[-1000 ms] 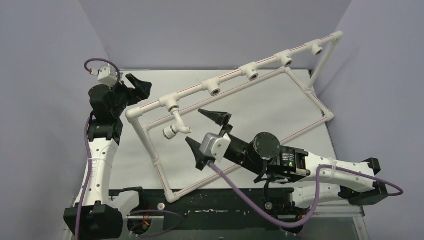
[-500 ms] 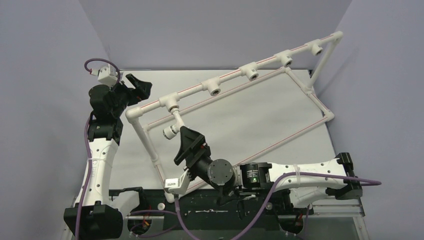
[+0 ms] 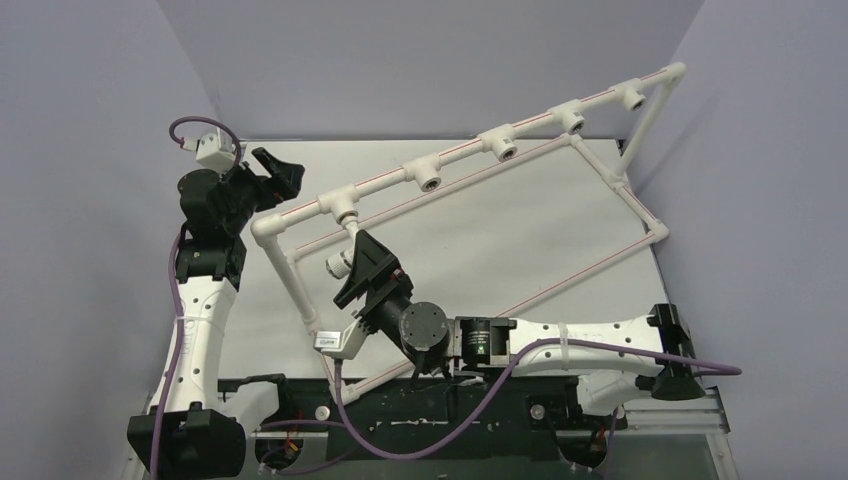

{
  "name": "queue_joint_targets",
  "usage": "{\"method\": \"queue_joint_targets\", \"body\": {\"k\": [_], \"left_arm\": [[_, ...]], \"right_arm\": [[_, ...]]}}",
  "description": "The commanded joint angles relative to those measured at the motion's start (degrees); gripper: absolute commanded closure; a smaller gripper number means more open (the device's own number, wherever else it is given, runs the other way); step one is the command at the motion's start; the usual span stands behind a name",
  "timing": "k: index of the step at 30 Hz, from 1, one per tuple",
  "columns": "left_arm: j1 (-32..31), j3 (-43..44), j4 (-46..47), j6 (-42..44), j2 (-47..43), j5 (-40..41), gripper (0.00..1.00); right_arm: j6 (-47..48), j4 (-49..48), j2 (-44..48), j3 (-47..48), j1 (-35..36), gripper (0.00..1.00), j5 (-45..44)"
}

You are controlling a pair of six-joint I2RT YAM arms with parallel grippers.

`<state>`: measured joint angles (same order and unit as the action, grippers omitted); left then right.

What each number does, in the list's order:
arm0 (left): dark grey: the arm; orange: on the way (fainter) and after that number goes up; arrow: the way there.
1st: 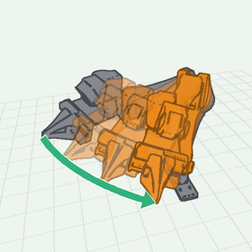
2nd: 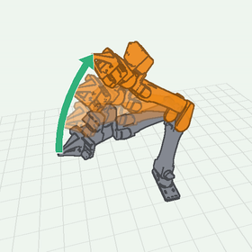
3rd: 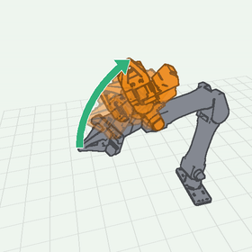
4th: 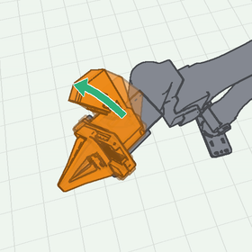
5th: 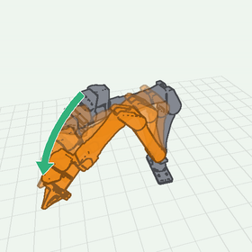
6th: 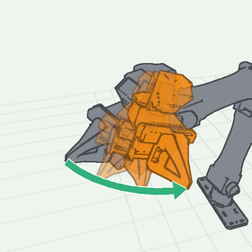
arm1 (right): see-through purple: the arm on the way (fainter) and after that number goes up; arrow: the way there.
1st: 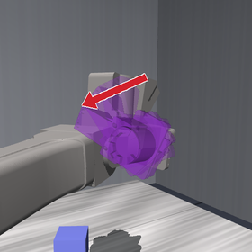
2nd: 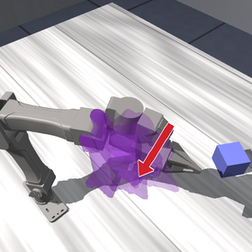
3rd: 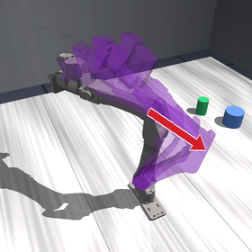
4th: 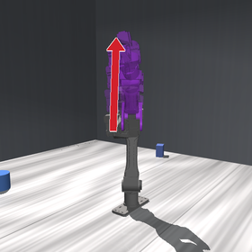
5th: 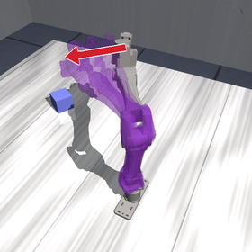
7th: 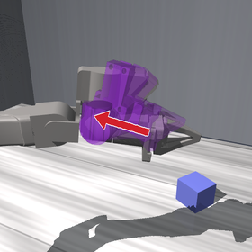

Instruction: Install the water faucets

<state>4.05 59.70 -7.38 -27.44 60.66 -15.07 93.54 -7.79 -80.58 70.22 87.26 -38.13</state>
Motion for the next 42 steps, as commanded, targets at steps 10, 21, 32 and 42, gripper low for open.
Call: {"method": "queue_joint_targets", "body": {"k": [10,21,32,42], "left_arm": [[-0.3,1.2,2.9,-0.1,-0.1,-1.1,0.13],[-0.3,1.2,2.7,0.0,-0.1,-1.1,0.13],[-0.3,1.2,2.7,0.0,-0.3,-0.8,0.13],[-0.2,1.2,2.7,0.0,-0.4,-1.0,0.13]], "right_arm": [[2.1,-6.8,-4.2,2.0,-2.6,0.29,1.4],[-0.3,-12.0,-5.5,2.2,-3.4,0.73,2.4],[-26.3,-29.2,-3.9,0.1,-3.5,1.0,6.7],[-60.1,-55.4,-3.3,-6.9,-4.3,1.0,-0.7]]}}
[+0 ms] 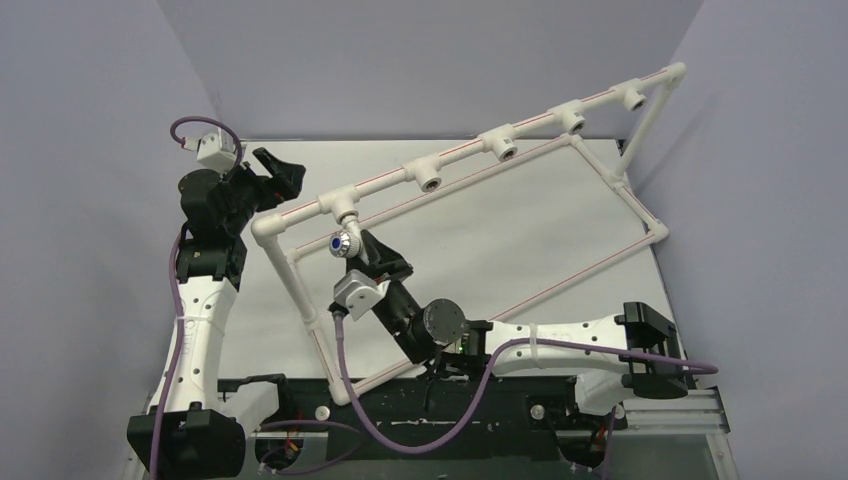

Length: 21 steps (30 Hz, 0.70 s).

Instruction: Install the water faucets

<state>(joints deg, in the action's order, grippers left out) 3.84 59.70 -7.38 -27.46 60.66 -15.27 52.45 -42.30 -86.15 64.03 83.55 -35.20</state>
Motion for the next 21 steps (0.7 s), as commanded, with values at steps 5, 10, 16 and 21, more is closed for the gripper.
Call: {"method": "queue_joint_targets", "body": {"k": [5,10,16,21], "left_arm": [[0.0,1.3,2.7,-0.1,-0.5,-0.9,0.13],[0.0,1.2,2.8,-0.1,-0.4,-0.9,0.13],[0.0,1.2,2.9,-0.1,-0.5,-1.0,0.13],[-0.1,1.2,2.9,-0.2,-0.5,-1.0,0.14]], "right_arm": [[-35.2,-25.9,2.7,-2.7,-1.8,1.0,-8.9],[-51.4,-28.9,3.6,-5.6,-2.8,1.0,-13.9],[-68.5,-30.6,4.0,-7.7,-3.1,1.0,-19.0],[-84.4,-28.4,3.3,-8.2,-3.2,1.0,-23.9]]}}
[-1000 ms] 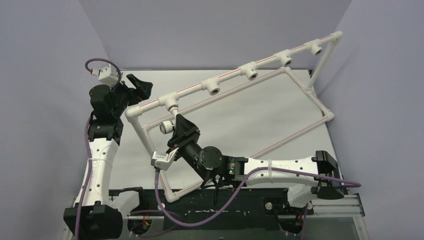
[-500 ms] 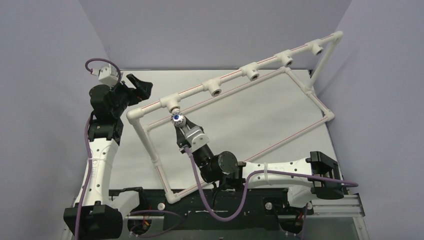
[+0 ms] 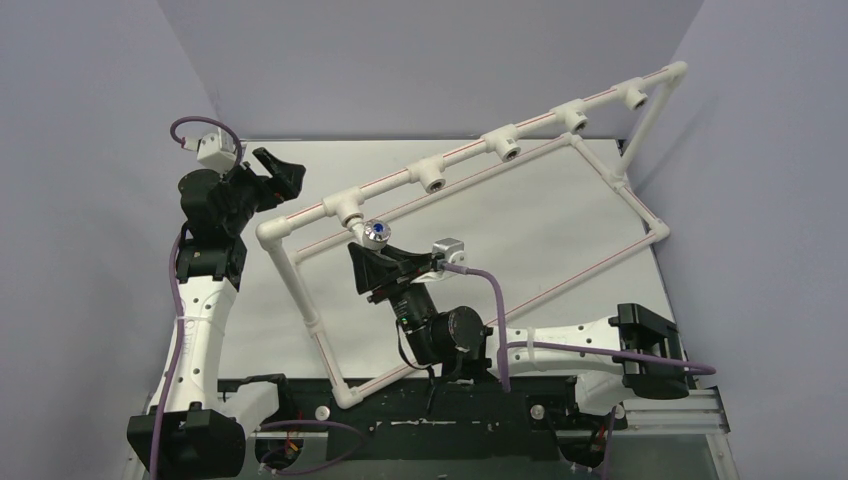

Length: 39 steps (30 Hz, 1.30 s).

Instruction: Install the water faucets

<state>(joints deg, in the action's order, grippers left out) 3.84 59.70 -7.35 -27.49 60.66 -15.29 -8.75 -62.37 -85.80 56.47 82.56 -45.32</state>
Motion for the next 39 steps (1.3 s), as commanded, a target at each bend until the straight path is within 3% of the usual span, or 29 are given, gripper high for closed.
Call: {"method": "queue_joint_targets", "body": {"k": [1,8,16,26,30,39], "left_arm": [[-0.1,1.1,2.9,-0.1,-0.5,-0.9,0.13],[0.0,1.2,2.9,-0.1,-0.5,-0.8,0.13],[0.1,1.1,2.8,-0.1,-0.3,-0.9,0.13],[0.1,1.2,2.7,0.0,-0.5,-0.6,0.13],[0.1,1.2,2.7,0.0,-0.4,-0.6,0.13],[0.2,1.1,2.7,0.0,-0.2,-0.6,0.14]], "right_arm": [[-25.9,-8.5,2.8,-0.9,-2.2,1.0,-14.0],[-38.6,-9.3,0.3,0.3,-2.2,1.0,-13.3],[-58.4,2.9,-0.4,5.6,-2.1,1.0,-10.6],[-56.9,2.3,0.2,2.9,-2.3,0.99,-9.2],[-56.6,5.1,1.3,0.9,-2.6,0.85,-8.9],[-53.2,7.0,3.9,-1.7,-2.7,0.41,-6.8]]}}
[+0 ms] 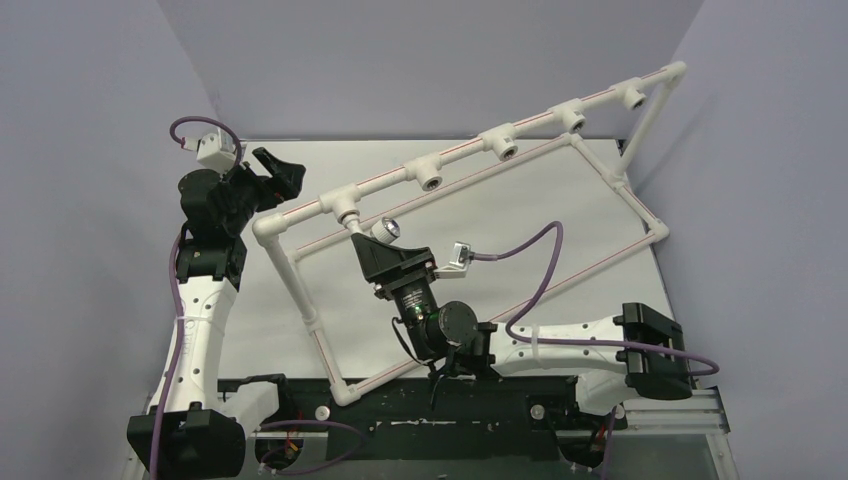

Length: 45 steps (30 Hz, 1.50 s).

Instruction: Install the water faucets

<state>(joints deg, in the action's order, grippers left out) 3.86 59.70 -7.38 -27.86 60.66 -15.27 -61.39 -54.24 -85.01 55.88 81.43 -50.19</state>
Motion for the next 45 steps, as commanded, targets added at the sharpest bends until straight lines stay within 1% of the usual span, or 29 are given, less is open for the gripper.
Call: {"method": "queue_joint_targets", "body": {"k": [1,5,7,10,16,20,22,26,29,32,36,39,40,43,45], "left_arm": [[0.2,1.2,2.7,0.4,-0.2,-0.6,0.13],[0.3,1.2,2.8,0.3,-0.2,-0.7,0.13],[0.2,1.2,2.8,0.3,-0.1,-0.7,0.13],[0.3,1.2,2.9,0.3,-0.1,-0.9,0.13],[0.4,1.1,2.9,0.2,0.1,-0.9,0.13],[0.3,1.2,2.9,0.2,0.2,-0.9,0.13],[0.3,1.1,2.9,0.2,0.2,-0.9,0.13],[0.3,1.2,2.9,0.1,0.2,-0.9,0.13],[0.3,1.0,2.9,0.1,0.2,-1.0,0.13],[0.3,1.1,2.9,0.1,0.2,-1.0,0.13],[0.3,1.2,2.9,0.2,0.2,-1.0,0.13],[0.3,1.1,3.0,0.1,0.1,-1.2,0.13],[0.3,1.2,3.0,0.0,0.1,-1.2,0.13],[0.4,1.2,2.9,0.0,0.2,-1.2,0.13],[0.4,1.2,2.9,0.1,0.2,-1.2,0.13]], "right_arm": [[-0.2,-0.7,3.4,-1.2,-1.6,0.38,-1.8],[2.3,2.4,5.1,-1.6,-1.5,0.28,-0.7],[4.6,2.8,6.3,-2.3,-1.5,0.25,0.1],[10.1,3.2,8.5,-3.2,-1.5,0.24,2.1],[21.0,9.1,12.8,-3.0,-1.2,0.22,4.0],[29.2,16.3,14.8,-0.5,-1.3,0.19,5.2],[34.6,18.5,16.2,0.0,-1.4,0.17,6.2],[47.4,19.6,19.0,0.3,-1.5,0.17,12.3],[55.6,23.8,20.3,2.8,-1.5,0.16,15.3],[65.0,27.3,21.0,5.1,-1.5,0.17,20.5],[78.8,36.6,20.8,10.7,-1.5,0.18,30.1],[89.1,44.8,19.8,16.0,-1.5,0.19,35.8],[93.8,47.5,19.5,17.5,-1.4,0.19,37.2],[104.7,52.1,18.9,20.3,-1.2,0.19,37.8],[111.7,51.8,18.5,20.5,-1.1,0.19,34.7]]}}
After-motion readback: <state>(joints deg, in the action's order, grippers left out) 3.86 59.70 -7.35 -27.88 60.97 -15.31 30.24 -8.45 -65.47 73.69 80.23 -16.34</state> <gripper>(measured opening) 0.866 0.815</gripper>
